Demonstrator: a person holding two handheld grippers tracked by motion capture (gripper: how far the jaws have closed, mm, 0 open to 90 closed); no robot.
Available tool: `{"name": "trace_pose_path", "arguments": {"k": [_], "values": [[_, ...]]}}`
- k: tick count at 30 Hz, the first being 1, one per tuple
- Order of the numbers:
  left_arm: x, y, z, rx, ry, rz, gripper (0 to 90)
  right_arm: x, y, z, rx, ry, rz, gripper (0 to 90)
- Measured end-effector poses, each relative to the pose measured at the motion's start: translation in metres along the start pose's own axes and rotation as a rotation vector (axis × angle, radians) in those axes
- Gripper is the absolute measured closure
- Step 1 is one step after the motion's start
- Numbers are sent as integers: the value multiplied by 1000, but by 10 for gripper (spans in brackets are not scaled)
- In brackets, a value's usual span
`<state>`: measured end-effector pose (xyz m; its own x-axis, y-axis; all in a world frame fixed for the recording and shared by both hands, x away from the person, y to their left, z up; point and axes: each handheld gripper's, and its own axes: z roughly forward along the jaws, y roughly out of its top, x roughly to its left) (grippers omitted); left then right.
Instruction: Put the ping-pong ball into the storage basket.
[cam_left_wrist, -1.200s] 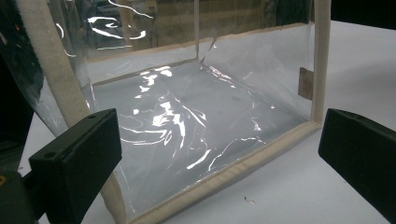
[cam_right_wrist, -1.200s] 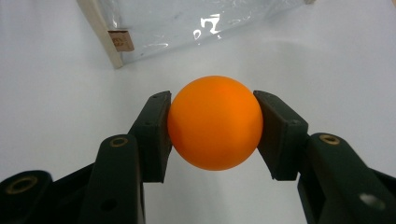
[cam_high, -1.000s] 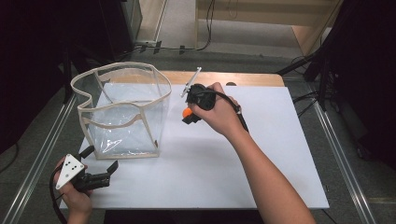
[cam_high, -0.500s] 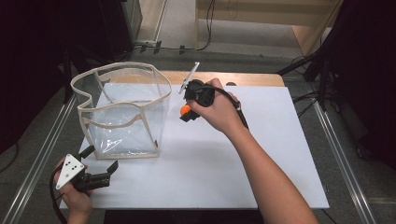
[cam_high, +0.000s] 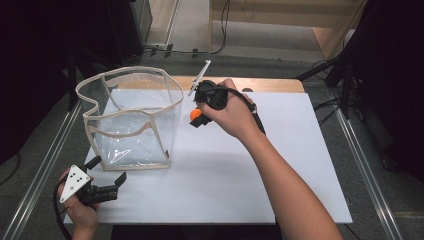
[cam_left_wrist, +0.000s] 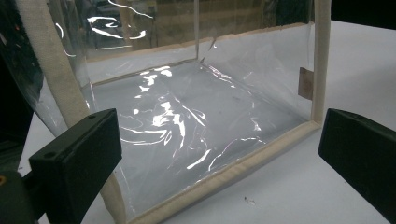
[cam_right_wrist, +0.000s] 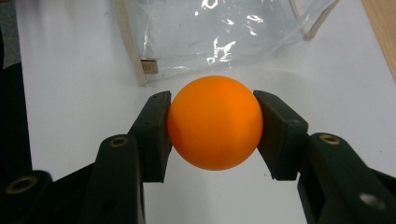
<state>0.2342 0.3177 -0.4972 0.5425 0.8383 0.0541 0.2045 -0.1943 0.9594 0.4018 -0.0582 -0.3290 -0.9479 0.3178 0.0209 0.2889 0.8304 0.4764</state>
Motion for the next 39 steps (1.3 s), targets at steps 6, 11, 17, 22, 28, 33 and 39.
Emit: {"name": "trace_pose_path", "arguments": {"k": [6,11,17,22,28,33,39], "values": [[0,0,0,0,0,0,0,1,4,-4,-5,2,6,476],[0,0,0,1,0,1,0,1,8,-9,-1,3,3,476],[0,0,0,1,1,1,0,1,13,-14,-7,2,-9,476],[0,0,0,0,0,1,0,2,19,-17,-12,-1,-22,476],[0,0,0,1,-1,1,0,2,25,-20,-19,3,-25,476],[0,0,0,0,-2,2,0,2,29,-22,-22,3,-31,476],[0,0,0,1,-2,1,0,1,33,-24,-25,3,-32,476]]}}
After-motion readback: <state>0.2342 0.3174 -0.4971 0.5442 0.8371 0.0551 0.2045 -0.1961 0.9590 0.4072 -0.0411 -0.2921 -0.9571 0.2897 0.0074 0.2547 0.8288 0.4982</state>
